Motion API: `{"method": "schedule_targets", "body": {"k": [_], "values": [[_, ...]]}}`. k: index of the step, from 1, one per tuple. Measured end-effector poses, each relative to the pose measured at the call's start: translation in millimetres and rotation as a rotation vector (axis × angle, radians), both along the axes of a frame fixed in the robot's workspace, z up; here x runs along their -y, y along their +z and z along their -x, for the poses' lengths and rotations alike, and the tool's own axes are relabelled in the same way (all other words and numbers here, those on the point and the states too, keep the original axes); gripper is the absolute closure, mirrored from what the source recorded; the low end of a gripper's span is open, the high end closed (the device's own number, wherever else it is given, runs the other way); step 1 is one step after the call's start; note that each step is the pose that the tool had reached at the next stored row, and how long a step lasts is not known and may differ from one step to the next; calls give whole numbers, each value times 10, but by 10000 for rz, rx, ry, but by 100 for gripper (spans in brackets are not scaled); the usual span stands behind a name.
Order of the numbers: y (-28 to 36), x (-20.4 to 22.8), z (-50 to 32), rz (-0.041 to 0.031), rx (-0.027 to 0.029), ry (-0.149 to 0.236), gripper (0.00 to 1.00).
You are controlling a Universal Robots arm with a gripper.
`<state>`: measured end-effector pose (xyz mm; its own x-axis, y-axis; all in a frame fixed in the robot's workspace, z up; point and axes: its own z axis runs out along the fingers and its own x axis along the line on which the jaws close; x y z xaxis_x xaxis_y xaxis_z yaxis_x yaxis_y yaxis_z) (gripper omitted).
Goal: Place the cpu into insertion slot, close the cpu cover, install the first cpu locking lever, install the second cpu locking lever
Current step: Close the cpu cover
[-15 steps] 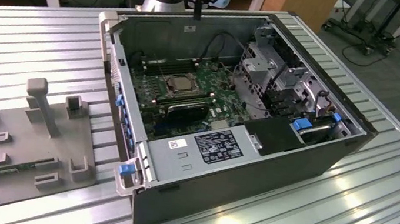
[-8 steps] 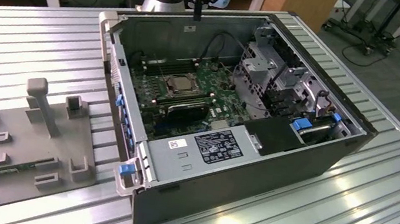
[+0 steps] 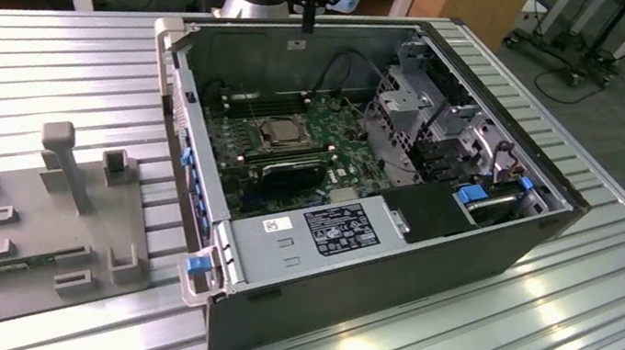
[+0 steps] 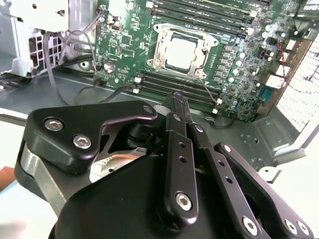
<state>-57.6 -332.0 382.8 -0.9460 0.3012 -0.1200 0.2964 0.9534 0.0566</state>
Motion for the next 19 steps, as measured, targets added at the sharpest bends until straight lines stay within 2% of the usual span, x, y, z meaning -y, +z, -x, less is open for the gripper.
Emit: {"method": "schedule_targets", "body": {"k": [10,11,12,14,15,19], "values": [[-8,0,0,-1,-5,119,90],[-10,0,-1,-3,-63,122,90],[-11,0,-2,-2,-208,120,90],[-14,0,-5,-4,-560,118,90],[-15,0,-5,-5,-664,119,90],[-14,0,-5,-3,-702,118,90]]}}
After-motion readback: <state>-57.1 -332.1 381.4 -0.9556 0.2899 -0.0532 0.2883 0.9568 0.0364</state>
